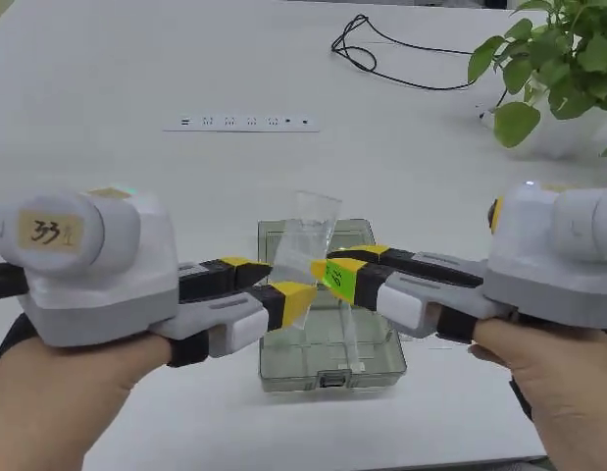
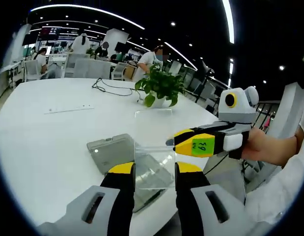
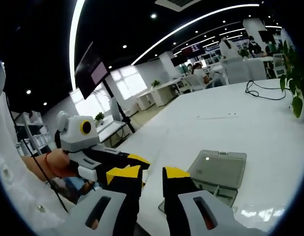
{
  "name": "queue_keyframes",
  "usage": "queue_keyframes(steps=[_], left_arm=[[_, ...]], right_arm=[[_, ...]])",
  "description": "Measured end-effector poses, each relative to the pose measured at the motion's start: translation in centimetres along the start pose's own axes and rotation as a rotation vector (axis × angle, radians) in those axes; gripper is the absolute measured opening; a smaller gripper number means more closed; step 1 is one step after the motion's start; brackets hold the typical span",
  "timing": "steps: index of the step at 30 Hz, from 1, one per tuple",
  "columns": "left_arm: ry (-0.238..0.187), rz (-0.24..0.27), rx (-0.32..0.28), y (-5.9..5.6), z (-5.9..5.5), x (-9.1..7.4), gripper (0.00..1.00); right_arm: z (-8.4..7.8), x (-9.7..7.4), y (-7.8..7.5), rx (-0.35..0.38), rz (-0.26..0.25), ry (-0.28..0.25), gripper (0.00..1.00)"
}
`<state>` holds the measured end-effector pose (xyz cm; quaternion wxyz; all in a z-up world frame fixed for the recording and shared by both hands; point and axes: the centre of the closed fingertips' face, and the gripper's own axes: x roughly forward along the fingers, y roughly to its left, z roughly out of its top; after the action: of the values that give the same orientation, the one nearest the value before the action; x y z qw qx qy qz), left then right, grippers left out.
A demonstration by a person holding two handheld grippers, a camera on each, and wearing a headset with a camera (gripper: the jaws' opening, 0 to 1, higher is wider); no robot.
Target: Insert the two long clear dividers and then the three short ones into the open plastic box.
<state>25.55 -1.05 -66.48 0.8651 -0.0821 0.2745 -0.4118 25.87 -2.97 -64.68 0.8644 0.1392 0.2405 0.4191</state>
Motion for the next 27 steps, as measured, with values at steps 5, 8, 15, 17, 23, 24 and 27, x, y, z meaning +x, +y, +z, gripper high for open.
queue_keyframes(steps=[5, 8, 15, 17, 23, 24, 27], left_arm=[[0.000, -0.002, 0.018, -0.1, 0.2, 0.1, 0.30], [0.002, 0.000, 0.031, -0.1, 0.3, 0.1, 0.30], [-0.001, 0.007, 0.038, 0.0, 0.4, 0.1, 0.30], [-0.006, 0.012, 0.036, 0.1, 0.5, 0.2, 0.30], [-0.014, 0.014, 0.043, 0.2, 0.6, 0.2, 0.29], [-0.011, 0.010, 0.042, 0.2, 0.5, 0.2, 0.29], [-0.006, 0.003, 0.050, 0.0, 0.3, 0.2, 0.31]], right_arm=[[-0.1, 0.2, 0.0, 0.023, -0.011, 0.002, 0.15], [-0.1, 0.3, 0.1, 0.039, -0.011, -0.002, 0.14], [0.0, 0.6, 0.2, 0.072, -0.029, -0.011, 0.09], [0.1, 0.8, 0.3, 0.083, -0.037, -0.020, 0.08], [0.6, 0.9, 0.0, 0.099, -0.054, -0.028, 0.07], [0.6, 0.9, 0.0, 0.097, -0.055, -0.026, 0.07], [0.5, 1.1, 0.0, 0.097, -0.056, -0.012, 0.07]])
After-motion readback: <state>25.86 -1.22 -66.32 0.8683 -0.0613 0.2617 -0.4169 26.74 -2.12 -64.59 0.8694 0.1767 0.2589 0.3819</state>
